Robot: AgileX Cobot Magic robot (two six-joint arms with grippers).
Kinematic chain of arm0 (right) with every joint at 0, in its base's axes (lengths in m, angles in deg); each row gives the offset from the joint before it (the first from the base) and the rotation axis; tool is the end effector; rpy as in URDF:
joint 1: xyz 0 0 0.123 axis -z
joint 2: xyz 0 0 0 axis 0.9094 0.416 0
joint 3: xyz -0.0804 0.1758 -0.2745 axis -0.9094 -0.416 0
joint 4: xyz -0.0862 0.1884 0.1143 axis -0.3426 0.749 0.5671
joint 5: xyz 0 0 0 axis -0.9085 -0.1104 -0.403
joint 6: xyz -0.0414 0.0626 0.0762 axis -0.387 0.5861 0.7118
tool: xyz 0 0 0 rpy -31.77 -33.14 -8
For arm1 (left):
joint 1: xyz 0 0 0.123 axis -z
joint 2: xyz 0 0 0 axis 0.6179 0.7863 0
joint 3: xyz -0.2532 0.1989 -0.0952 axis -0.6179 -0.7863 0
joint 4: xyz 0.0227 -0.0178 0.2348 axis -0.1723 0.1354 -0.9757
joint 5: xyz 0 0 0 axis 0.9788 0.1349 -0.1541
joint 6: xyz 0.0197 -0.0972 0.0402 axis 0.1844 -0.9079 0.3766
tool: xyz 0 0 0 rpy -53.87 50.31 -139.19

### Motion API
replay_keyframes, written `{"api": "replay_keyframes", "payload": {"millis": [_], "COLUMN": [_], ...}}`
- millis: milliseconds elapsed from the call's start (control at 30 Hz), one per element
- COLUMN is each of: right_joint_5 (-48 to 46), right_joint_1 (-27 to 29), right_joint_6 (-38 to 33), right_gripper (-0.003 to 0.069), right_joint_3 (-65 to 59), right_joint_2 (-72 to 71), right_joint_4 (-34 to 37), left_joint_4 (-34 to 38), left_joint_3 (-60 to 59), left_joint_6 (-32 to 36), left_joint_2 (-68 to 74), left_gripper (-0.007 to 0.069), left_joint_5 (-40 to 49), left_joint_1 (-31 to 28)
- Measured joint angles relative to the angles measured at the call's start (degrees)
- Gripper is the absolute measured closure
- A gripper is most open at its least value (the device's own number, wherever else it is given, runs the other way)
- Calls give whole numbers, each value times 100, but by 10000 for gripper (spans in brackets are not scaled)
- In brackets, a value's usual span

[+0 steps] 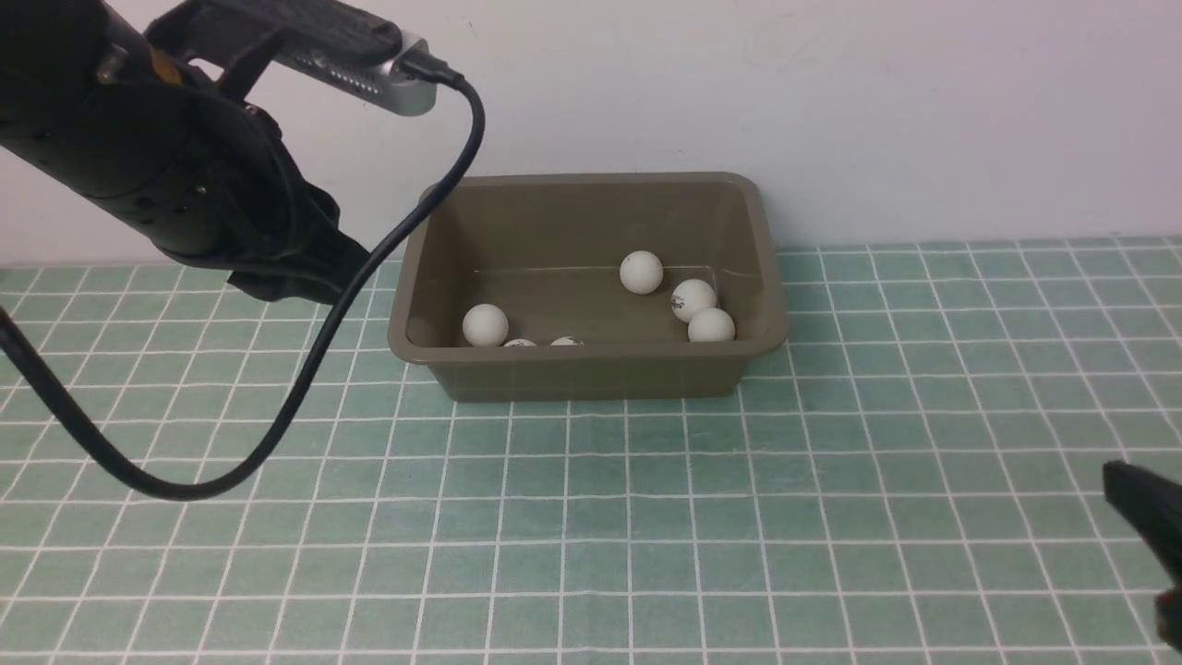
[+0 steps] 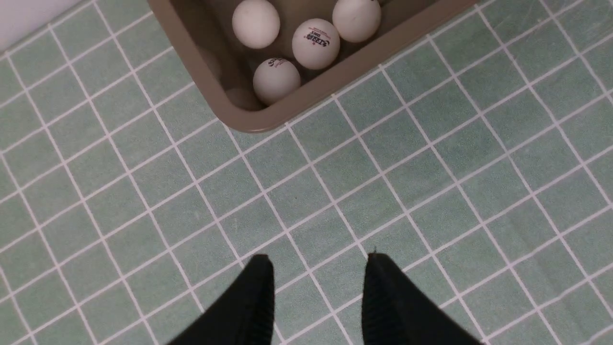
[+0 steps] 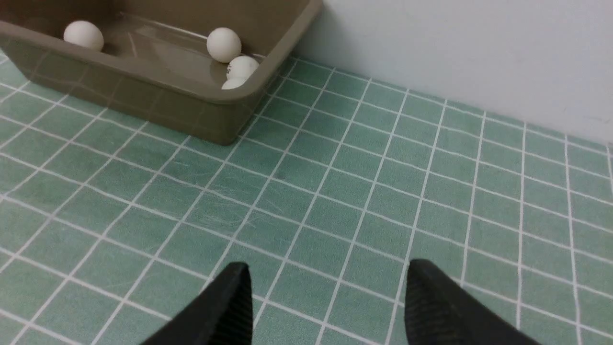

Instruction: Put the table tennis balls in the box on the green coffee tablecloth.

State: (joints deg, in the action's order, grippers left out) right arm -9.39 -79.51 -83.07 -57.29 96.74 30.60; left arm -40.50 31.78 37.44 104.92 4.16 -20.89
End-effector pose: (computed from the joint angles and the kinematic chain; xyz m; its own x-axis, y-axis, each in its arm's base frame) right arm 0.0757 0.0200 0.2804 -0.4562 -0.2573 -0.8519 -0.3168 0.9415 -0.1148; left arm 0.2651 -0.0898 0.4081 -0.7337 0.4321 -0.5244 0.4812 0.8753 0.0479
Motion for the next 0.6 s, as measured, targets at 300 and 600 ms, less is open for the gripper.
{"api": "replay_keyframes", "payload": {"millis": [300,600], "right_joint_5": [0,0], "right_joint_1": [0,0], "right_joint_6": [22,22], "right_gripper": [302,303], "right_joint_3": [-42,-42], "right_joint_2": [0,0], "right_joint_4": [15,15], "left_joint_4": [39,39], "left_joint_3": [0,0], "left_joint_6": [169,180], "left_joint_2": [0,0], "left_gripper": [388,388], "left_joint_5": [-21,-157], "left_joint_1": [0,0]}}
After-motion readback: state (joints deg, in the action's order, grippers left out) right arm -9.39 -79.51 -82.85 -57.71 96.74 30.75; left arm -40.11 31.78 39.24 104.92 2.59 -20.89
